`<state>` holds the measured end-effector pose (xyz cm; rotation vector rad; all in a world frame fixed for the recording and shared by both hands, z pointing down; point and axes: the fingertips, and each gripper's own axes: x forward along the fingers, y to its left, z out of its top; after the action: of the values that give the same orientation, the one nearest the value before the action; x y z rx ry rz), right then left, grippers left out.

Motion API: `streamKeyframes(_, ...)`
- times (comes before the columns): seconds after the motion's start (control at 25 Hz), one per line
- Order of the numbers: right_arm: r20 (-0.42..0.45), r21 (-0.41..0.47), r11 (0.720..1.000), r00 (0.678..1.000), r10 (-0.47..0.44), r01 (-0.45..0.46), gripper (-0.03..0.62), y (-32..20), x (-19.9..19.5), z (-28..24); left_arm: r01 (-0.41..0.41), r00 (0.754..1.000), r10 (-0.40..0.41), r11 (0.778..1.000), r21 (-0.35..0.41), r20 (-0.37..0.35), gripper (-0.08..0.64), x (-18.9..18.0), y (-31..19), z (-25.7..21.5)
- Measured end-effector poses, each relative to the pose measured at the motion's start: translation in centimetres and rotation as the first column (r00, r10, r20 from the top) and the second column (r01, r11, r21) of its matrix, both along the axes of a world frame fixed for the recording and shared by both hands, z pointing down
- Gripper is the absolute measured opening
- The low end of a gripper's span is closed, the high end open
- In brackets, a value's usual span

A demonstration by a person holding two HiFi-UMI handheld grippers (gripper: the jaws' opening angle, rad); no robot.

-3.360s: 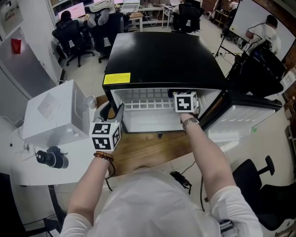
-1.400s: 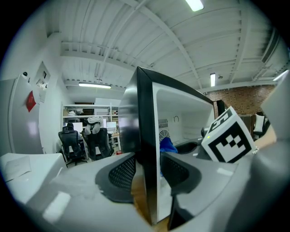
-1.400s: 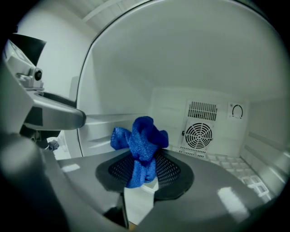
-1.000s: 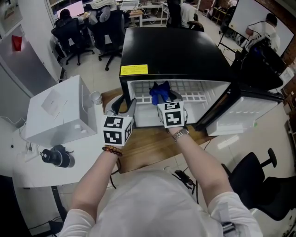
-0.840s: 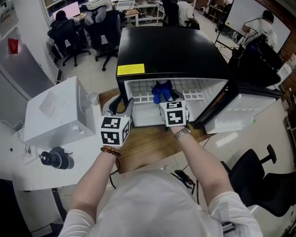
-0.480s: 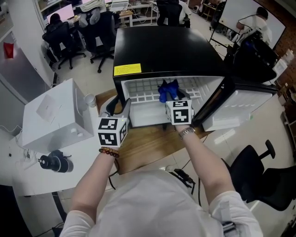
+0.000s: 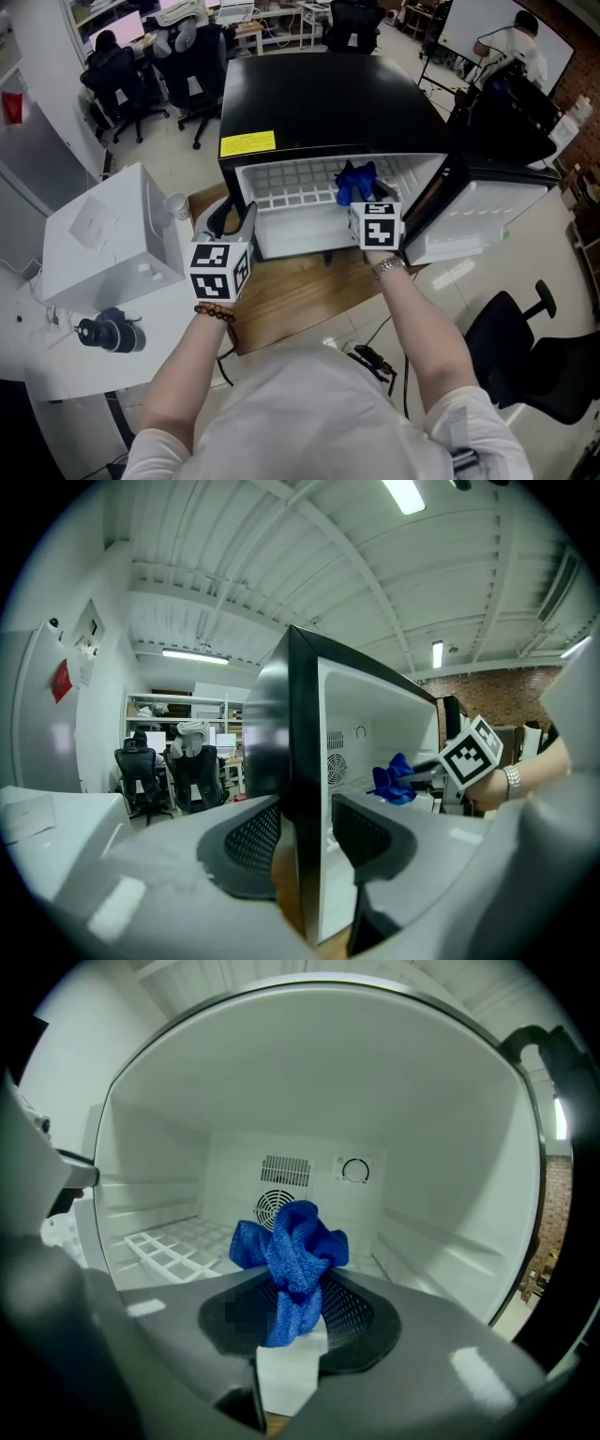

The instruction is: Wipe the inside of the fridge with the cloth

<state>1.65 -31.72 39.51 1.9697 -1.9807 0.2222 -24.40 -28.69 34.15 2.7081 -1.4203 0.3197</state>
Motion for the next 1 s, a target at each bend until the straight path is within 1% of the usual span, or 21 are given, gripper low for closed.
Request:
streamKeyframes(0.32,0.014,-0.032,0.999,0.999,0.035,-0.034,0.118,0.5,3.6,0.9,0.046,0.999,-0.046,0.999,-0.008,-0.022,0.166,-0.1,-0.1,-0.1)
streamKeyframes(0.48,-0.011,-0.029,0.999,0.999,0.032,-0.032,0.118,0.3,3.8,0.8,0.081,0.996,-0.081,0.997,-0.015,-0.035,0.166,-0.9,-0.4,0.3)
streamKeyframes(0.68,-0.024,-0.032,0.999,1.000,0.020,-0.021,0.118,0.7,5.6,0.2,0.129,0.990,-0.130,0.991,-0.027,-0.050,0.166,0.0,0.4,0.1)
streamKeyframes(0.84,-0.042,-0.032,0.999,0.999,0.020,-0.021,0.117,0.4,5.0,0.3,0.157,0.986,-0.158,0.987,-0.036,-0.054,0.166,-1.0,0.3,0.5)
streamKeyframes(0.88,-0.045,-0.028,0.999,0.999,0.015,-0.016,0.118,0.4,5.1,0.3,0.163,0.985,-0.165,0.986,-0.038,-0.054,0.165,-0.8,0.3,0.5)
streamKeyframes(1.0,-0.028,-0.011,1.000,1.000,-0.006,0.006,0.117,0.9,6.8,-0.4,0.185,0.981,-0.187,0.982,-0.041,-0.050,0.166,1.1,1.1,0.3)
